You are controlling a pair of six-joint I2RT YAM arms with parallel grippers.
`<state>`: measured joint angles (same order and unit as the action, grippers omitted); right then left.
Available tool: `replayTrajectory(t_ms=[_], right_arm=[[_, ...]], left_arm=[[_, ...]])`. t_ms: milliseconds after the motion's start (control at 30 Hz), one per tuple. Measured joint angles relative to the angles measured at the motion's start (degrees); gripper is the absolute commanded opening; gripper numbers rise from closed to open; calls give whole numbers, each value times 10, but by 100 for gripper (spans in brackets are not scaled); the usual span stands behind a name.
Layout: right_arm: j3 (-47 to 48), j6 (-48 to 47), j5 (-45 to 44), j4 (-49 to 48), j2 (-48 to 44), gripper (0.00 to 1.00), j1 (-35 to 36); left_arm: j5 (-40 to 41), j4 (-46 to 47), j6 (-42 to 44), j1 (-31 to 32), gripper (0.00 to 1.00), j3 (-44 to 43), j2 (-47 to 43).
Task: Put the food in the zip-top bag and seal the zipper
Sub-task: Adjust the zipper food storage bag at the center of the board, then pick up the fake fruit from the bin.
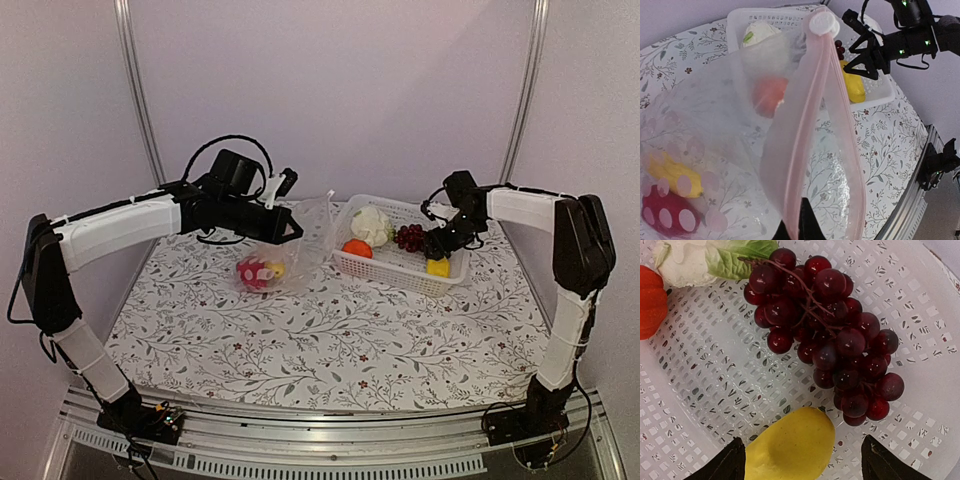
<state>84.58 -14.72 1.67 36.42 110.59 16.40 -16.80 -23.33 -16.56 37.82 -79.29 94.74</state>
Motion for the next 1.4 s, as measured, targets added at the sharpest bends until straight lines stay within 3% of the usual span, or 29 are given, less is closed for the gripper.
replayTrajectory(t_ms=[267,1000,1400], right_arm=[[0,5,13,9,16,71,-1],[50,-20,76,61,49,68,83],[30,-26,33,73,3,70,68]], left_arm=[[8,0,3,0,2,0,0],[10,-1,7,0,2,0,0],[13,-1,7,0,2,0,0]])
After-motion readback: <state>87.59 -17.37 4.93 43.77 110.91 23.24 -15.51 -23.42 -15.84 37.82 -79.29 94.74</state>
